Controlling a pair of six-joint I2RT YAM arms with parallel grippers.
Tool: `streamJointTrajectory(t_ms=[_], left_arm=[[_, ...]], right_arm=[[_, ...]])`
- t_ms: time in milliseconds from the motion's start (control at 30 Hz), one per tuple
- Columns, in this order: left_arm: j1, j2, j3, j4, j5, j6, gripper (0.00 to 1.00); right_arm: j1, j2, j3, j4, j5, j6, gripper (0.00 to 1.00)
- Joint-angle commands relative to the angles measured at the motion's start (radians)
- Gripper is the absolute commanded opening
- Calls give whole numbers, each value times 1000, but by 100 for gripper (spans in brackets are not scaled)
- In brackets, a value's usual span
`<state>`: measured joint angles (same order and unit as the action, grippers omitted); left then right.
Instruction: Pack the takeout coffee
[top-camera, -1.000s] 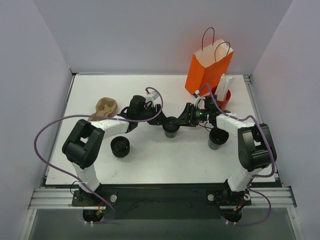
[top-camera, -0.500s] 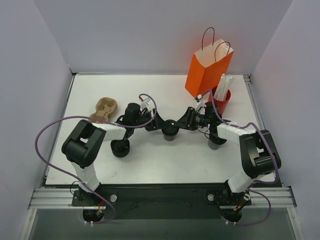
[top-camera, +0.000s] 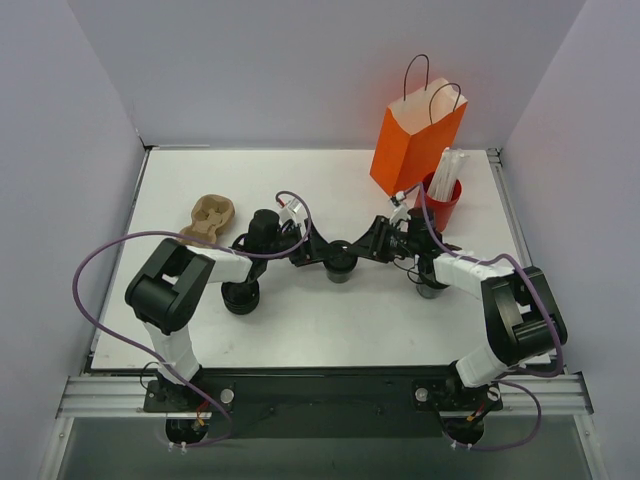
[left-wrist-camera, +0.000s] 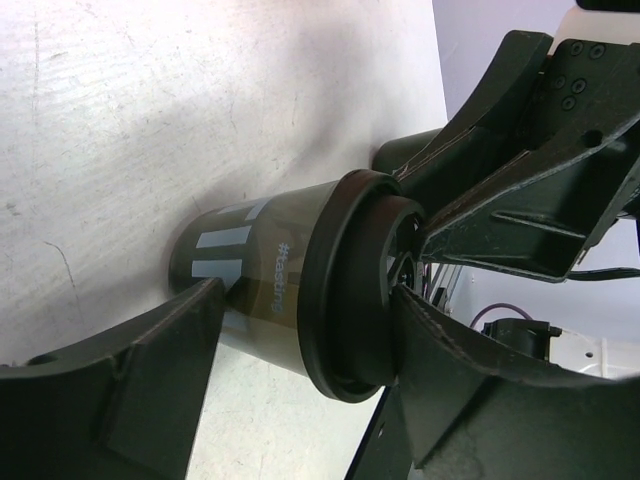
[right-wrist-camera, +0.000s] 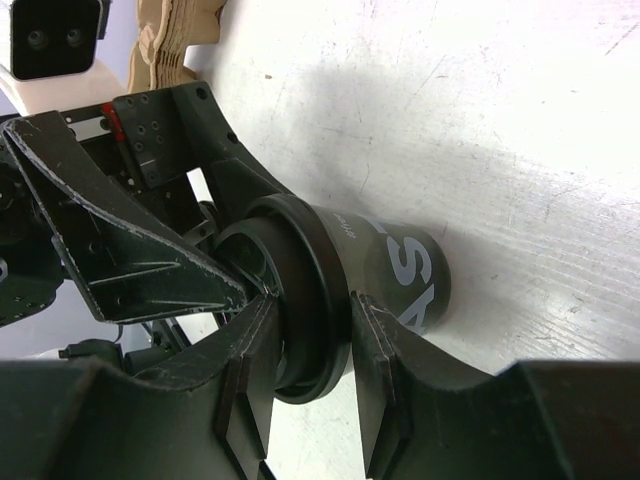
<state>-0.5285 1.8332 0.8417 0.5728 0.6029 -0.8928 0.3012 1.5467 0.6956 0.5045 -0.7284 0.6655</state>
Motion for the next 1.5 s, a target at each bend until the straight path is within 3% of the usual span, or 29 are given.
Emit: streamJointTrajectory(t_ms=[0,233,467,633,867,1200,1467], left_arm=[[-31,35,-44,-1,58,-24,80],[-48,28,-21,-74,17,6,78],[-48,43,33,-226,-60,90,56],[-54,47,56,-339,-135,153,56],[-77,55,63,-436,-213,219,56],[-84,74,56,-438,-229,229,56],[-93,83,60,-455,-242,238,55]], right_arm=[[33,13,-42,-41,127,-12,24],[64,1,-68,-20,169,5,24],[65,-13,-81,-17,165,8,24],[44,-33,-47,-55,139,3,30],[-16,-66,-8,-95,101,2,46],[-63,-79,10,-83,-15,-15,45],[-83,-105,28,-67,-72,-4,53]])
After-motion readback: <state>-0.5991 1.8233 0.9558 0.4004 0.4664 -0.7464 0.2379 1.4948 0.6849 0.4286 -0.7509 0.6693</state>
